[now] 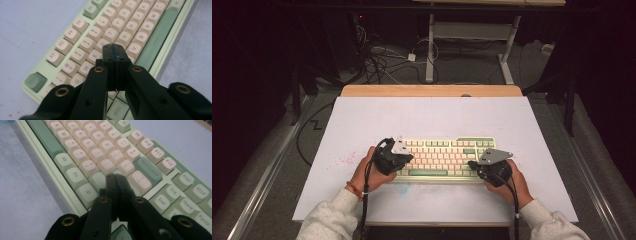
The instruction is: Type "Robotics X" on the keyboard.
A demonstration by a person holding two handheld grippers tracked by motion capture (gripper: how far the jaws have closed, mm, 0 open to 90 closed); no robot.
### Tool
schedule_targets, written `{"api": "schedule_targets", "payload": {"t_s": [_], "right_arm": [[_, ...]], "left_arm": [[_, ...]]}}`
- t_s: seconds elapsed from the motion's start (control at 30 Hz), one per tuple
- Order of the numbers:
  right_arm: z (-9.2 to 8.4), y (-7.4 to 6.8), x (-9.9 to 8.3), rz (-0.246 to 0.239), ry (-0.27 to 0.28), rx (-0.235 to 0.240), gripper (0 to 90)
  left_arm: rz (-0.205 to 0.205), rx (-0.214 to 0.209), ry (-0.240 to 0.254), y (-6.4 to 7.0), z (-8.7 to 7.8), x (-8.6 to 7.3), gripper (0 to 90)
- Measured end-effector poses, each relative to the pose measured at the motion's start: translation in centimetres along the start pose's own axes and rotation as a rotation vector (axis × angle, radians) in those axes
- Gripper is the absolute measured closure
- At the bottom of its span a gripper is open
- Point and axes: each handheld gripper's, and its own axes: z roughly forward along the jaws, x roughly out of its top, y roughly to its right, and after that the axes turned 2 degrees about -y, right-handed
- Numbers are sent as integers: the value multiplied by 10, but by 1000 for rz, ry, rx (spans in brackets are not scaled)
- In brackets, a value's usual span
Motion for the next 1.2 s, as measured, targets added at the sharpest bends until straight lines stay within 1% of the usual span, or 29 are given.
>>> {"api": "schedule_targets", "payload": {"t_s": [0.07,0.1,0.13,0.17,0.2,0.23,0.27,0.3,0.37,0.4,0.43,0.47,0.5,0.53,0.6,0.63,0.7,0.77,0.83,0.87,0.93,1.0,1.07,1.13,1.17,1.2], "right_arm": [[-6,1,1,4,25,-6,900],[-8,1,2,5,33,-9,900],[-10,1,2,1,37,-11,900],[-12,0,2,3,42,-9,900],[-13,0,2,5,44,-8,900],[-15,0,2,2,47,-8,900],[-16,0,2,3,52,-8,900],[-18,0,2,3,53,-9,900],[-20,0,2,10,60,-11,900],[-22,0,2,10,62,-13,900],[-23,1,2,7,64,-13,900],[-24,1,2,11,66,-13,900],[-24,1,2,12,68,-14,900],[-25,1,2,13,69,-14,900],[-25,1,2,10,68,-12,900],[-26,1,2,10,69,-12,900],[-27,1,2,13,72,-13,900],[-28,2,2,9,75,-16,900],[-30,2,2,17,80,-13,900],[-30,3,2,14,82,-15,900],[-32,3,2,19,86,-20,900],[-33,4,2,19,89,-22,900],[-33,4,2,21,92,-28,900],[-33,4,2,21,92,-28,900],[-33,4,2,20,92,-30,899],[-32,5,2,20,92,-33,900]], "left_arm": [[2,11,20,-1,-3,-3,852],[2,29,35,-1,-5,-4,835],[-2,41,40,-2,-6,-6,826],[-4,35,40,-3,-7,-7,815],[0,41,43,-3,-8,-9,788],[8,62,47,-3,-9,-11,765],[5,67,53,-3,-10,-13,739],[4,61,65,-3,-10,-15,710],[15,90,81,-2,-13,-18,635],[17,90,84,-3,-14,-20,620],[12,103,92,-2,-15,-21,581],[6,125,102,-2,-16,-23,533],[1,122,110,-2,-17,-24,508],[7,120,117,-2,-17,-26,475],[18,163,130,-1,-18,-28,399],[16,153,136,-1,-19,-29,368],[4,171,159,-1,-19,-32,305],[7,176,167,-1,-20,-34,246],[4,185,174,1,-21,-38,227],[3,182,176,1,-21,-39,216],[4,195,184,1,-23,-42,205],[2,199,179,0,-24,-45,205],[3,218,181,1,-25,-48,205],[4,216,174,0,-25,-49,205],[5,226,172,1,-25,-50,205],[2,224,174,1,-25,-51,205]]}}
